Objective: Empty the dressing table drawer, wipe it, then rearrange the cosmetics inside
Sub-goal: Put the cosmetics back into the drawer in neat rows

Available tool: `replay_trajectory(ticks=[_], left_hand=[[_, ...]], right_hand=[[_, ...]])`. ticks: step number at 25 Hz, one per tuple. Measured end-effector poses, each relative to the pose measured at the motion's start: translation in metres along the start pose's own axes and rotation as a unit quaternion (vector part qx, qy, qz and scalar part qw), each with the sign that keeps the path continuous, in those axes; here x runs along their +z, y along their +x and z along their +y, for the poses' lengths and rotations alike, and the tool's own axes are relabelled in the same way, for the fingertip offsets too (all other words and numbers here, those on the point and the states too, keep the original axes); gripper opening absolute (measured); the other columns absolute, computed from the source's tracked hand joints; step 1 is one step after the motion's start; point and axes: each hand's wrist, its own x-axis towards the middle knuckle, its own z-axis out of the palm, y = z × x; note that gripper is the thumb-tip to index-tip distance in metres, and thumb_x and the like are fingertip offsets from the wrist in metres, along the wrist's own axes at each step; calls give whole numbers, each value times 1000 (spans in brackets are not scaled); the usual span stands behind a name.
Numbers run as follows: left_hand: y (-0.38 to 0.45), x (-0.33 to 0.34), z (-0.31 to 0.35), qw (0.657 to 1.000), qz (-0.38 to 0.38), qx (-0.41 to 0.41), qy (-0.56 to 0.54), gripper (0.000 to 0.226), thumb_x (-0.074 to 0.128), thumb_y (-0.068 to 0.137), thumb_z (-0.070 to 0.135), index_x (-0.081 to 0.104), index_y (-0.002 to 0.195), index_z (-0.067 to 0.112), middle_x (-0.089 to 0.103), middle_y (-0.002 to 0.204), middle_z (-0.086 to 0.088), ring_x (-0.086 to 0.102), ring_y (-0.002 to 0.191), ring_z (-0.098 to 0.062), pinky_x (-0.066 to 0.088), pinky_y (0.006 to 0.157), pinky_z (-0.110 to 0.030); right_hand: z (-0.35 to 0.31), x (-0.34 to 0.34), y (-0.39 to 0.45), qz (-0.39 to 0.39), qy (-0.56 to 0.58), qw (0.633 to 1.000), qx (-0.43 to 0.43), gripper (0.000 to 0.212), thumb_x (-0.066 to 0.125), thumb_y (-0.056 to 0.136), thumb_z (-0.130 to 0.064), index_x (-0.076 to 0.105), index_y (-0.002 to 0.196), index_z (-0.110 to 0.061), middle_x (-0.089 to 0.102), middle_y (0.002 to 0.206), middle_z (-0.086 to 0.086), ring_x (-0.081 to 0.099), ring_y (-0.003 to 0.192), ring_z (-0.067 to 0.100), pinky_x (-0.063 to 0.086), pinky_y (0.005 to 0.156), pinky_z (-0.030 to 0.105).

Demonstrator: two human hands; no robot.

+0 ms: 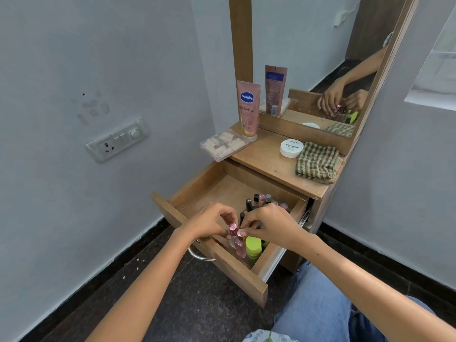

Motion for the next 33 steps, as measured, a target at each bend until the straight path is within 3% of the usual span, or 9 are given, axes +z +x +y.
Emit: replay_trajectory(ticks=[5,10,12,16,19,24,28,31,33], left_hand=[[-7,-14,3,1000,-3,-2,-27,51,72,72,-4,58,108,30,66,104,14,59,102,5,49,77,-19],[-5,-29,20,994,97,33,-24,40,67,82,4,57,107,34,64,106,17,58,94,11,48,80,-15],[4,-28,26,988,145,47,-18,35,66,85,14,58,112,34,63,108,18,57,101,8,46,89,-20],[36,-29,33,965,254,38,59,34,54,94,23,55,128,28,63,121,5,60,108,-12,47,93,-30],[65,-40,29,929,352,25,117,37,51,96,23,53,133,17,56,134,-4,53,122,-22,41,102,-37],[94,-60,12,876,317,-60,359,57,71,82,29,52,131,9,54,136,-10,48,127,-23,28,110,-36],[105,-62,3,845,323,-45,423,50,94,35,12,74,80,11,74,80,-5,70,75,-19,54,79,-29],[106,-67,0,856,316,-27,408,43,90,34,0,71,71,10,70,67,-6,64,53,-25,50,47,-26],[105,-69,-5,860,315,-7,401,42,87,38,-7,71,74,6,71,70,-9,64,50,-27,46,38,-25]], right_hand=[[4,-7,-6,8,-4,1000,16,17,67,86,-36,72,95,-23,73,89,-9,67,79,0,57,73,25],[14,-23,-5,79,6,995,66,13,67,85,-35,72,93,-27,72,87,-11,66,79,0,57,73,28],[18,-32,-1,118,0,989,87,11,67,86,-32,73,92,-26,72,85,-10,65,78,1,56,73,28],[26,-44,19,163,-39,980,105,10,64,87,-30,72,93,-26,72,84,-8,64,74,5,55,69,30],[30,-50,45,177,-75,975,109,14,61,88,-29,69,99,-26,71,94,-8,65,85,11,53,72,30],[33,-51,71,195,-88,971,105,15,60,88,-26,70,99,-21,72,96,-4,66,88,18,54,71,36],[38,-48,71,186,-84,974,98,14,59,88,-24,71,96,-22,71,96,-6,66,87,18,54,71,35],[43,-47,63,186,-80,975,94,15,59,88,-23,72,96,-22,72,96,-8,66,86,15,55,71,34],[44,-46,58,184,-81,976,88,15,59,88,-24,72,97,-23,71,96,-9,66,86,13,55,71,34]])
